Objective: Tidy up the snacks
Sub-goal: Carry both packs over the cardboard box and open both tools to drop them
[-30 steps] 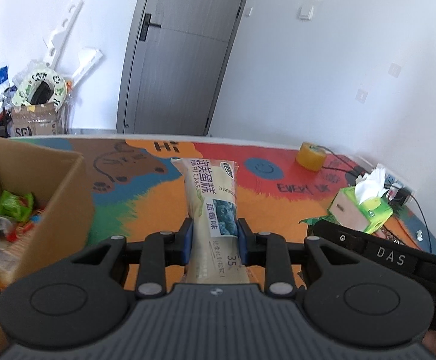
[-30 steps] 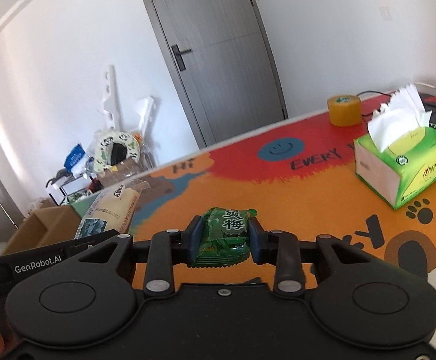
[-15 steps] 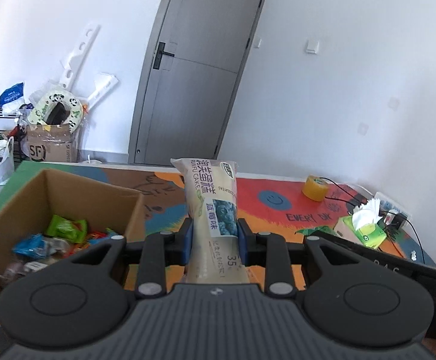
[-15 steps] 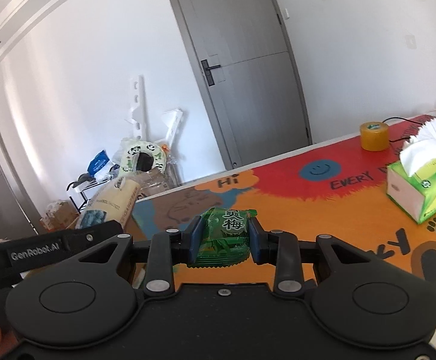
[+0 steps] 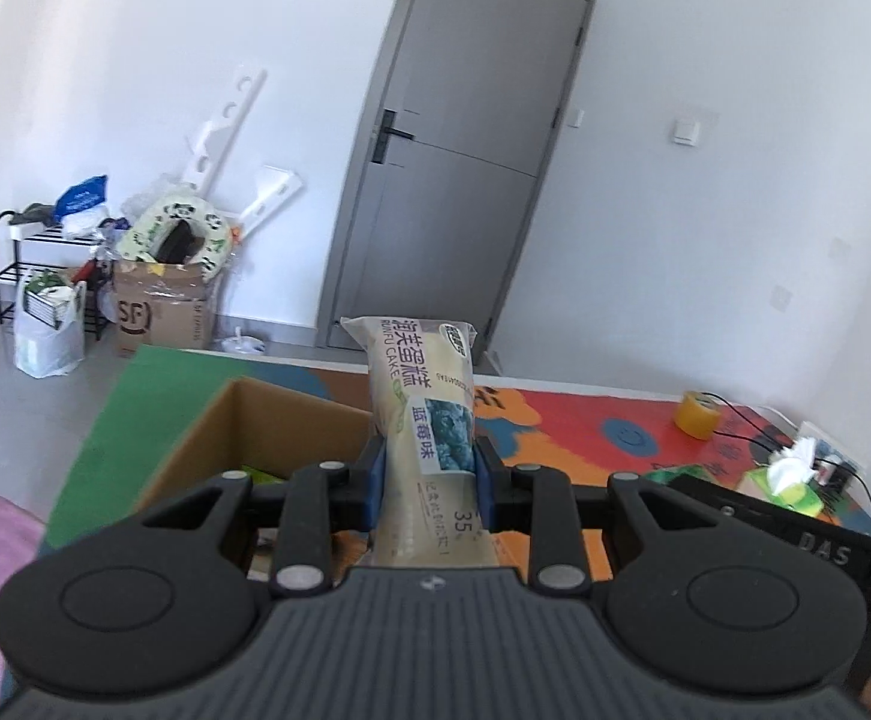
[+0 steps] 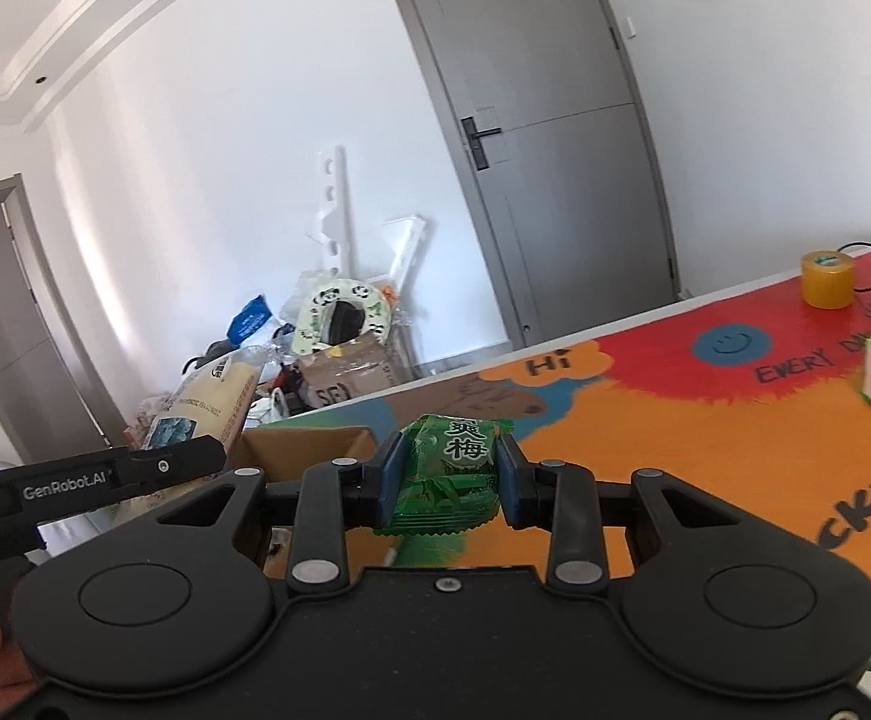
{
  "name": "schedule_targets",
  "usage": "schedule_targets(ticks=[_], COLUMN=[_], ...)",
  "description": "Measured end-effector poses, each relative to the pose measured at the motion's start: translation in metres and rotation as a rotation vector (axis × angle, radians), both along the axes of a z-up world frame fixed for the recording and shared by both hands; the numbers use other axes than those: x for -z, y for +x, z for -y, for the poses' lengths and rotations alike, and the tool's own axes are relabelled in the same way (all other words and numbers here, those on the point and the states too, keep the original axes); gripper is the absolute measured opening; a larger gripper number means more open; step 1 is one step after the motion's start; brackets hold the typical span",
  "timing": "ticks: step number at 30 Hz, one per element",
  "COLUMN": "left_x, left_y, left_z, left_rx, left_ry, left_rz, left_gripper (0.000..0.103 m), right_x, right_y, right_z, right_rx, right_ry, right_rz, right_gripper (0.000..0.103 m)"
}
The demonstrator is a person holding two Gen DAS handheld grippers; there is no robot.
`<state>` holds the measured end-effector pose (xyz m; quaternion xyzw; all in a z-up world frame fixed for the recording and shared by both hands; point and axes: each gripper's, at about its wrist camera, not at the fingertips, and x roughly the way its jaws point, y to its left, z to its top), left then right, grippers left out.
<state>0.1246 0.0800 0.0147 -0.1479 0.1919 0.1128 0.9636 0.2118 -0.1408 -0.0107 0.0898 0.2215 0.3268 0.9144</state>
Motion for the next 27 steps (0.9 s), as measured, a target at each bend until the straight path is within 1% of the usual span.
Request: schedule_targets(ticks=[6, 10, 16, 18, 21, 27], left_x=[0.002, 0.007, 0.021, 0.024, 0.024, 0.023], left_y=[0.000, 0.003, 0.012, 0.012, 0.006, -0.007], left_z=[-0.026, -0.040, -0.057, -0.062, -0.067, -0.081], left_rx=[-0.029, -0.026, -0.034, -0.045, -0.057, -0.096], left_ry=[-0.006, -0.005, -0.041, -0.042, -0.049, -0.067], left_rz=[-0.002, -0.018, -0.053, -0.049, -0.038, -0.028], left_gripper=[0.029, 0.029, 0.029, 0.037, 0.044, 0.046], right_x=[-0.006, -0.006, -0.001, 0.001, 0.003, 0.004], right_y=[-0.002, -0.001, 0.004, 0.005, 0.006, 0.007], right_z=[-0.019, -0.032, -0.054, -0.062, -0.074, -0.095], right_rx=[-0.033, -0.051, -0.084, -0.100, -0.118, -0.149], right_ry=[-0.005, -0.008, -0.021, -0.029, -0.038, -0.051], right_rz=[0.015, 0.019, 0.007, 0.004, -0.002, -0.010], right_gripper=[0.033, 0.033, 0.033, 0.033, 0.033, 0.033])
